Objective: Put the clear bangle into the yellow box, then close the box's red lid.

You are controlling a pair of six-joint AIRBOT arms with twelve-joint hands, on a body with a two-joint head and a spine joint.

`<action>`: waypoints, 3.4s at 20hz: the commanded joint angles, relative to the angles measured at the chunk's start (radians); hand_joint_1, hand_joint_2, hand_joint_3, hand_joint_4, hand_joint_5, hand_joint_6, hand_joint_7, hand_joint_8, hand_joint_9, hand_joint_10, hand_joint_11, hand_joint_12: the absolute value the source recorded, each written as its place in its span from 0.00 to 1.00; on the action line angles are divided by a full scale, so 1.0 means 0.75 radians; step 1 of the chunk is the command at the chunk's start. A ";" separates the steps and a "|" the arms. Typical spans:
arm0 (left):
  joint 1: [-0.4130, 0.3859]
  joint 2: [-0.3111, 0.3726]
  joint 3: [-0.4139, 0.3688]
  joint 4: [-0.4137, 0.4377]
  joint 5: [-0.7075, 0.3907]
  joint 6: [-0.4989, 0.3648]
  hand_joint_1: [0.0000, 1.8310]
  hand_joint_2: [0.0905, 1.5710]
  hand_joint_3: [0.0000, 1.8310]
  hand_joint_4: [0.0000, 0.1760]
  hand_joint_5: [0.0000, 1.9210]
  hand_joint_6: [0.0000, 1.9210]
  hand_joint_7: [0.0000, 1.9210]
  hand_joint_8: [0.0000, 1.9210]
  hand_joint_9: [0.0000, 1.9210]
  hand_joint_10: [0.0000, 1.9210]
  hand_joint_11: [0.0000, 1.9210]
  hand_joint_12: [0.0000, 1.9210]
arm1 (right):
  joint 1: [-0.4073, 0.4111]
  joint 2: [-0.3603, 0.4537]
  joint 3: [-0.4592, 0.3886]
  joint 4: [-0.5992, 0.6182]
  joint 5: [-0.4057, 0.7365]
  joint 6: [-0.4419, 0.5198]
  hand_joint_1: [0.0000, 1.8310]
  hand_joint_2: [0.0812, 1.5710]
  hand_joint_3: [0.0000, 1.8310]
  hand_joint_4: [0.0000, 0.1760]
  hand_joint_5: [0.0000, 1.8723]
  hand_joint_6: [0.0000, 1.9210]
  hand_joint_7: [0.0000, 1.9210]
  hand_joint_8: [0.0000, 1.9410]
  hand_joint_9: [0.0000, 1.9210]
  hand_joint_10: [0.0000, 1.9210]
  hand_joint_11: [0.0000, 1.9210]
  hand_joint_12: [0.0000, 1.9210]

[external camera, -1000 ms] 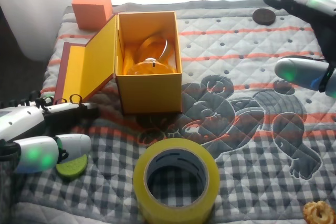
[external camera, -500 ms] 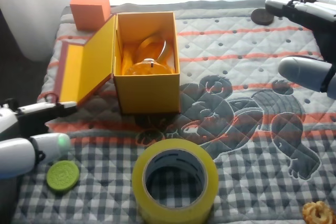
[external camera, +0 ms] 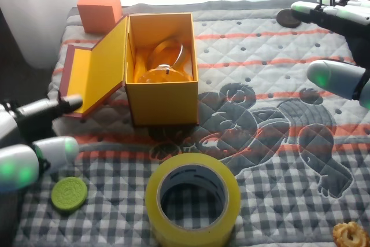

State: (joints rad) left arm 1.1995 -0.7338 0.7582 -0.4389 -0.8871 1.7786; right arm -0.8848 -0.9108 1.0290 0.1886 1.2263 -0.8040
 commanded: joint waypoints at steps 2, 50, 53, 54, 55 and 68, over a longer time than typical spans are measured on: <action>-0.022 -0.002 0.014 0.062 -0.030 -0.006 0.00 0.81 0.00 1.00 0.12 0.00 0.27 0.30 0.24 0.46 0.00 0.65 | 0.001 0.002 0.002 0.012 0.170 0.012 0.00 0.76 0.00 0.45 0.19 0.00 0.26 0.00 0.19 0.00 0.00 0.27; -0.247 -0.147 0.099 -0.016 -0.298 -0.033 0.00 0.79 0.00 0.25 0.00 0.00 0.00 0.00 0.00 0.00 0.00 0.00 | -0.050 0.001 -0.001 0.050 0.179 0.036 0.00 0.79 0.00 0.29 0.20 0.00 0.29 0.00 0.23 0.00 0.00 0.30; -0.345 -0.182 0.128 0.075 -0.203 -0.033 0.00 0.79 0.00 0.11 0.00 0.00 0.00 0.00 0.00 0.00 0.00 0.00 | -0.061 0.002 -0.002 0.056 0.185 0.036 0.00 0.79 0.00 0.29 0.20 0.00 0.28 0.00 0.22 0.00 0.00 0.30; -0.378 -0.194 0.137 0.112 -0.165 -0.033 0.00 0.77 0.00 0.03 0.00 0.00 0.00 0.00 0.00 0.00 0.00 0.00 | -0.064 0.002 -0.002 0.059 0.186 0.036 0.00 0.79 0.00 0.30 0.20 0.00 0.28 0.00 0.22 0.00 0.00 0.29; -0.423 -0.211 0.149 0.165 -0.107 -0.033 0.00 0.77 0.00 0.05 0.00 0.00 0.00 0.00 0.00 0.00 0.00 0.00 | -0.068 0.000 -0.002 0.061 0.188 0.036 0.00 0.79 0.00 0.28 0.20 0.00 0.29 0.00 0.22 0.00 0.00 0.29; -0.580 -0.370 0.259 0.347 0.279 -0.041 0.00 0.77 0.00 0.00 0.00 0.00 0.00 0.00 0.00 0.00 0.00 0.00 | -0.076 0.026 -0.012 0.060 0.210 0.038 0.00 0.80 0.00 0.46 0.21 0.00 0.28 0.00 0.23 0.00 0.01 0.29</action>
State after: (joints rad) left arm 0.7662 -1.0054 0.9562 -0.1768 -0.6636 1.7638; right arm -0.9455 -0.9012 1.0203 0.2291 1.2537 -0.7845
